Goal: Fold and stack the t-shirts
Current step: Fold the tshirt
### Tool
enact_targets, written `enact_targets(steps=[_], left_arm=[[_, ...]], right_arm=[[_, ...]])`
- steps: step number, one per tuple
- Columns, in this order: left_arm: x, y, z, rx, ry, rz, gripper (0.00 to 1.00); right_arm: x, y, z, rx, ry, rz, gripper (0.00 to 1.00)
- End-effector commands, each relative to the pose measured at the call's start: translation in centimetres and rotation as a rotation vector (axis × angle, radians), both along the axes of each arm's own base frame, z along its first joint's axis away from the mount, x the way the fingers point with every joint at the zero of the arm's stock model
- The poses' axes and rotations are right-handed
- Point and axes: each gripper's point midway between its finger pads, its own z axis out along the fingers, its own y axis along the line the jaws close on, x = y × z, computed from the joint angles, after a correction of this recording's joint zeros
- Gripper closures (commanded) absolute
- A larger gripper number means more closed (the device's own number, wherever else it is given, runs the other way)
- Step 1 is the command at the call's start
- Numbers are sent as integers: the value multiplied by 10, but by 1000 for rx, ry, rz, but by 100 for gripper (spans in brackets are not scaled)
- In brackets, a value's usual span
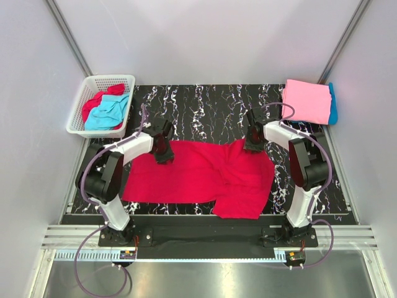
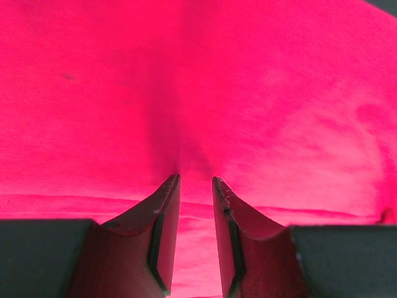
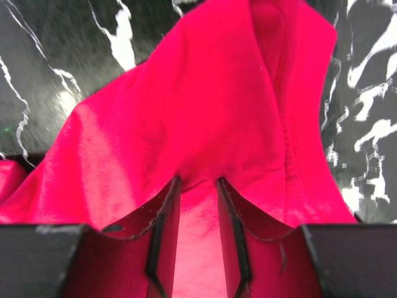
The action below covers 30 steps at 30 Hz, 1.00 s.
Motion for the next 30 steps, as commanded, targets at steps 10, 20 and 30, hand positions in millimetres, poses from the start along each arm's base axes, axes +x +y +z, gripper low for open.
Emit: enact_targets(steps=[10, 20, 30], left_arm=[[30, 27, -11, 77, 71, 115, 68], [51, 38, -16, 86, 96, 162, 68], [101, 29, -11, 33, 90, 146, 68]], right_arm=[[26, -44, -11, -40, 16, -74, 64], [34, -62, -16, -47, 36, -114, 66], [61, -61, -6, -65, 25, -67, 66]])
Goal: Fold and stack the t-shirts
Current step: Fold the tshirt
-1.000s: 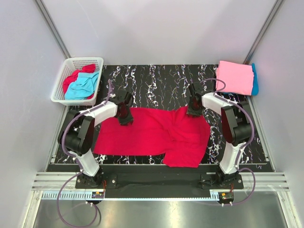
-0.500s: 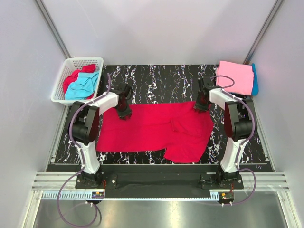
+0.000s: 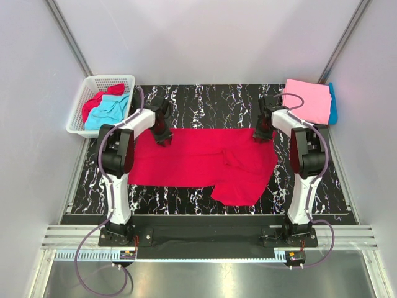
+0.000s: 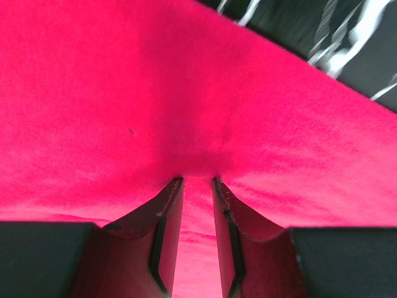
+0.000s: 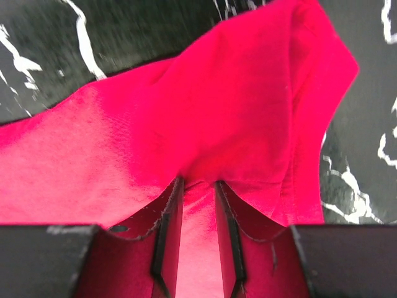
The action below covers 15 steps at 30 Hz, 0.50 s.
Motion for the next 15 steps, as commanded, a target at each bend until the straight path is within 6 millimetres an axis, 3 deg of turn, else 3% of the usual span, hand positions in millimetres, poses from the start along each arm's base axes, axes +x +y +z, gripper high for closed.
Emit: enact_targets(steps=[1, 6, 15], left_arm=[[27, 1, 0, -5, -23, -7, 68], [48, -4, -8, -35, -9, -8, 68], [95, -6, -4, -96, -74, -4, 66]], right_arm=[[6, -12, -8, -61, 35, 18, 66], [28, -11, -5, -66, 26, 43, 66], [77, -18, 0, -83, -17, 82, 66]])
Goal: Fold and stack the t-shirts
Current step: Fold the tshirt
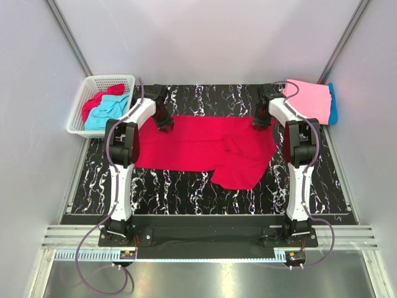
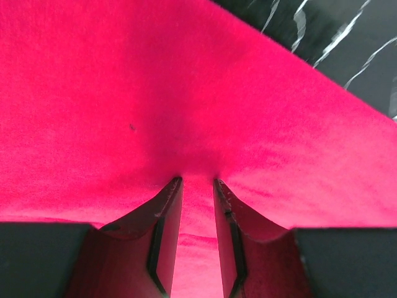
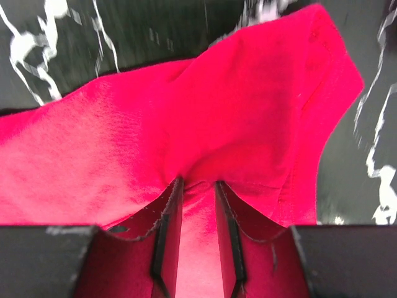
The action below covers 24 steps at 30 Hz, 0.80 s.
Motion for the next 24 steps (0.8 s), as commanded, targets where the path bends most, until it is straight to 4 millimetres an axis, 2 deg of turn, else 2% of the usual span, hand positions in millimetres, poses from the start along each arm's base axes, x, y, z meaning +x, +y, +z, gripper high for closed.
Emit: enact_targets(steps=[1, 2, 4, 6, 7, 8, 10, 11, 12, 13, 14, 15, 16, 17, 18, 19, 21, 22, 23, 24], left_arm=[[21, 4, -8, -31, -15, -5, 66], [25, 5, -7, -34, -24, -3, 66], [36, 11, -6, -41, -42, 12, 66], [44, 12, -5, -52, -56, 15, 66], [53, 13, 3, -69, -81, 12, 66], [57, 12, 3, -76, -93, 9, 66], [67, 8, 14, -101, -141, -22, 66], [75, 6, 28, -111, -193, -32, 67], [79, 2, 39, -130, -230, -54, 67], [77, 2, 40, -130, -246, -78, 67], [87, 1, 53, -133, -320, -85, 67], [89, 1, 93, -140, -415, -94, 67], [79, 4, 84, -129, -411, -103, 66], [87, 5, 107, -126, -510, -103, 66], [83, 9, 143, -113, -595, -94, 66], [74, 13, 141, -96, -606, -94, 65], [70, 20, 161, -76, -667, -75, 64], [62, 22, 176, -71, -691, -74, 63], [55, 24, 175, -64, -669, -65, 63], [49, 27, 178, -61, -661, -53, 62]], right_arm=[[15, -17, -7, -49, 9, 19, 66], [23, -21, -1, -51, -8, 14, 66], [31, -27, -4, -58, -10, 22, 65], [44, -34, 7, -67, -42, 21, 65], [48, -36, 5, -65, -43, 27, 65], [57, -37, 14, -63, -74, 31, 65], [66, -39, 20, -65, -98, 54, 66], [69, -41, 24, -67, -109, 61, 66], [77, -44, 37, -75, -142, 59, 65], [79, -47, 43, -78, -153, 51, 65], [82, -48, 52, -75, -173, 50, 64], [85, -49, 70, -81, -211, 41, 64], [86, -53, 80, -90, -227, 29, 64], [86, -54, 89, -94, -246, 27, 63], [86, -59, 99, -111, -263, 18, 62], [86, -60, 120, -115, -302, 12, 60], [81, -67, 145, -128, -346, -1, 57], [78, -69, 151, -131, -352, -9, 57], [73, -71, 156, -133, -354, -19, 56], [62, -72, 145, -130, -318, -31, 55]])
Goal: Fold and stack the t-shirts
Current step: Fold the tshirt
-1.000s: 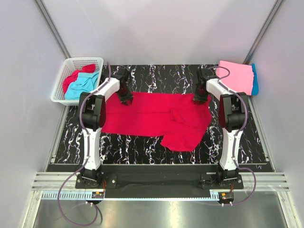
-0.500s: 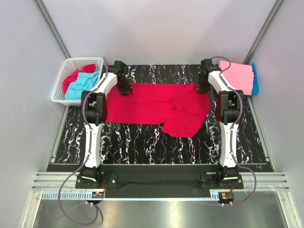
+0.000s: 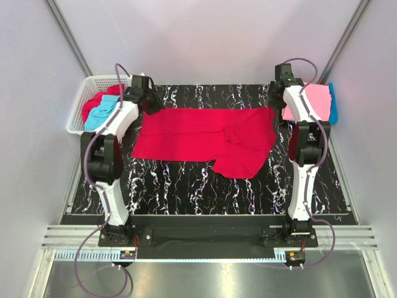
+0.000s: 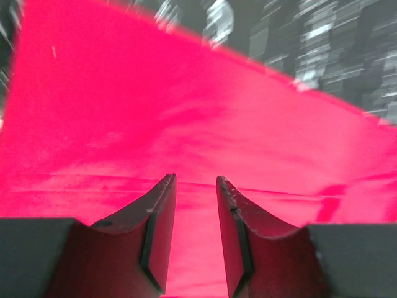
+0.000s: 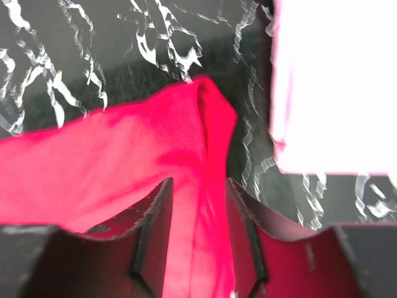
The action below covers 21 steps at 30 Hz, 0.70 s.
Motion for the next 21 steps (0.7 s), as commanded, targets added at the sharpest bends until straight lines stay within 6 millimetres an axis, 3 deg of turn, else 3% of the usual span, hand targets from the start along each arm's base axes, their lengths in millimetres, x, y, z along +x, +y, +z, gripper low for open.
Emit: enact_targets(steps=[1, 2, 3, 4, 5, 6, 7, 8, 9, 10, 11, 12, 14, 15, 21], left_arm=[[7, 14, 84, 15, -231, 69, 62], [-7, 19, 76, 24, -173, 98, 62], [-16, 29, 69, 46, -144, 153, 62], [-33, 32, 49, 35, -76, 196, 62], [-49, 36, 48, 34, -53, 222, 62], [-71, 44, 20, 63, 19, 260, 63], [-81, 49, 14, 56, 41, 307, 63], [-94, 54, 15, 63, 43, 334, 63], [-104, 65, 8, 100, 54, 377, 64], [-124, 72, -12, 122, 104, 408, 65], [-133, 76, -16, 137, 114, 423, 65], [-148, 85, -22, 161, 123, 465, 65], [-165, 94, -29, 174, 156, 527, 66], [-173, 99, -31, 173, 158, 574, 66], [-189, 110, -54, 202, 212, 633, 66]], right_arm=[[-22, -10, 85, -24, -138, -35, 53], [-40, -9, 61, -13, -78, -41, 51], [-53, -5, 81, 25, -120, -53, 50], [-64, -1, 77, 49, -118, -46, 50], [-85, 4, 49, 76, -74, -41, 50], [-98, 11, 67, 132, -118, -50, 49], [-110, 16, 62, 163, -112, -53, 50], [-134, 20, 38, 188, -53, -61, 50], [-145, 31, 35, 256, -43, -64, 50], [-158, 36, 44, 290, -64, -59, 51], [-177, 40, 24, 312, -25, -60, 51], [-187, 47, 35, 357, -57, -56, 51], [-207, 55, 23, 405, -45, -52, 54], [-214, 62, 33, 432, -70, -34, 54], [-254, 80, 30, 516, -79, -19, 57]])
